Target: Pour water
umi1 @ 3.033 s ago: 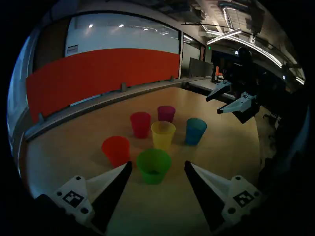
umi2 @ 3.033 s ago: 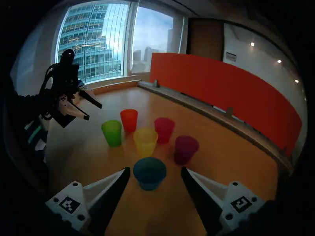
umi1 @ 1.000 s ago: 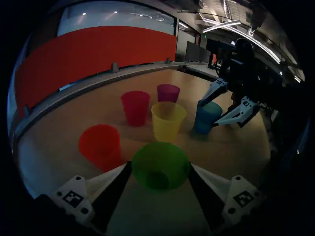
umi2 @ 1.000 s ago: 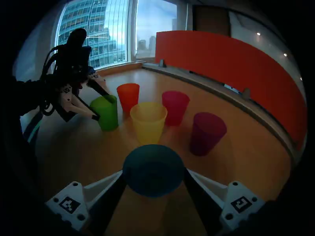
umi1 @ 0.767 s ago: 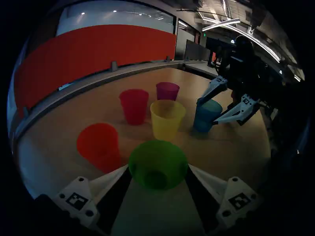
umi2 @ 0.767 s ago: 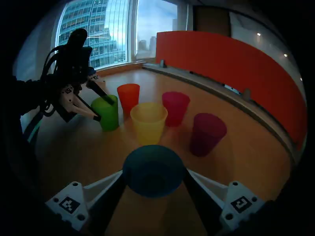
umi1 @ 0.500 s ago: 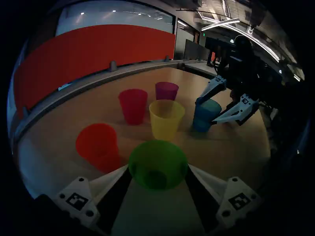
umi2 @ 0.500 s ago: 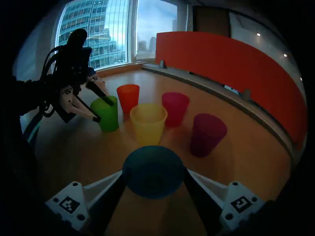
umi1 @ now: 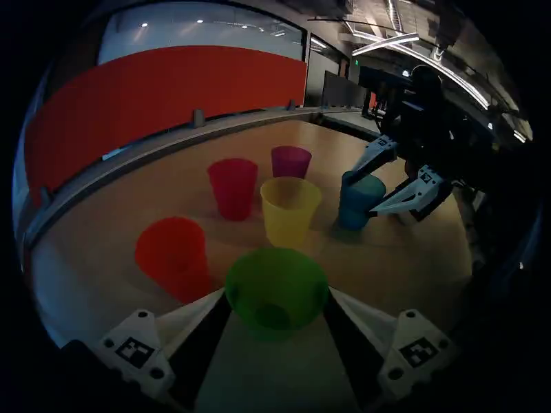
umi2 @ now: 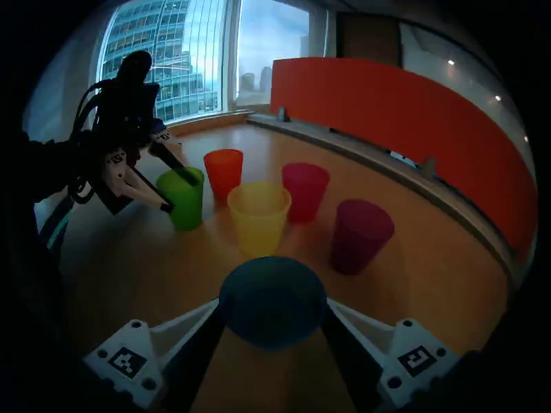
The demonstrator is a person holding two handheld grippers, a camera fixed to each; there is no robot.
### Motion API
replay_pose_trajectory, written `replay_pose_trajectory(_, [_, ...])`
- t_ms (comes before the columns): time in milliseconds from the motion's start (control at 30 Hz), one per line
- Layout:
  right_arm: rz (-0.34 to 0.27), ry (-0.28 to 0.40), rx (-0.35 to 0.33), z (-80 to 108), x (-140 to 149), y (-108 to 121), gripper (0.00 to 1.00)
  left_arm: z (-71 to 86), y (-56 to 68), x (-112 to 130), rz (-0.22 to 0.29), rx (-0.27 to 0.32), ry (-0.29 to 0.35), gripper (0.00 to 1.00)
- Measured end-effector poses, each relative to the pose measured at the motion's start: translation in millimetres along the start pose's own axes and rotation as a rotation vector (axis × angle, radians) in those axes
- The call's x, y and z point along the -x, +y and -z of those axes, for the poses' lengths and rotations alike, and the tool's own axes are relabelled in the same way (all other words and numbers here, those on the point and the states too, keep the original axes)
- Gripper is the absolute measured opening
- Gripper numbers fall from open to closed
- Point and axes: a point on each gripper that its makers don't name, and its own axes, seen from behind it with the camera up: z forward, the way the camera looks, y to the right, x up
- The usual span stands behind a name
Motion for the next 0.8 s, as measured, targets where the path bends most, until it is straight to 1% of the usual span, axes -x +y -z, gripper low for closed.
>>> replay_pose_trajectory(167, [-0.012,0.026,0.010,9.1,-9.8,0.9,0.91,9.1,1.8,-9.6,-0.002,-0.007,0.026,0.88])
replay_pose_trajectory(367, [-0.026,0.082,0.021,26.0,-32.0,1.5,0.91,22.1,6.3,-26.7,-0.001,-0.019,0.072,0.88])
replay_pose_trajectory(500, [-0.025,0.114,0.036,37.7,-44.5,3.8,0.91,31.2,9.2,-39.8,-0.008,-0.036,0.107,0.88])
replay_pose_trajectory(800, [-0.016,0.188,0.062,62.2,-72.4,6.5,0.91,47.1,15.2,-68.4,-0.009,-0.054,0.192,0.88])
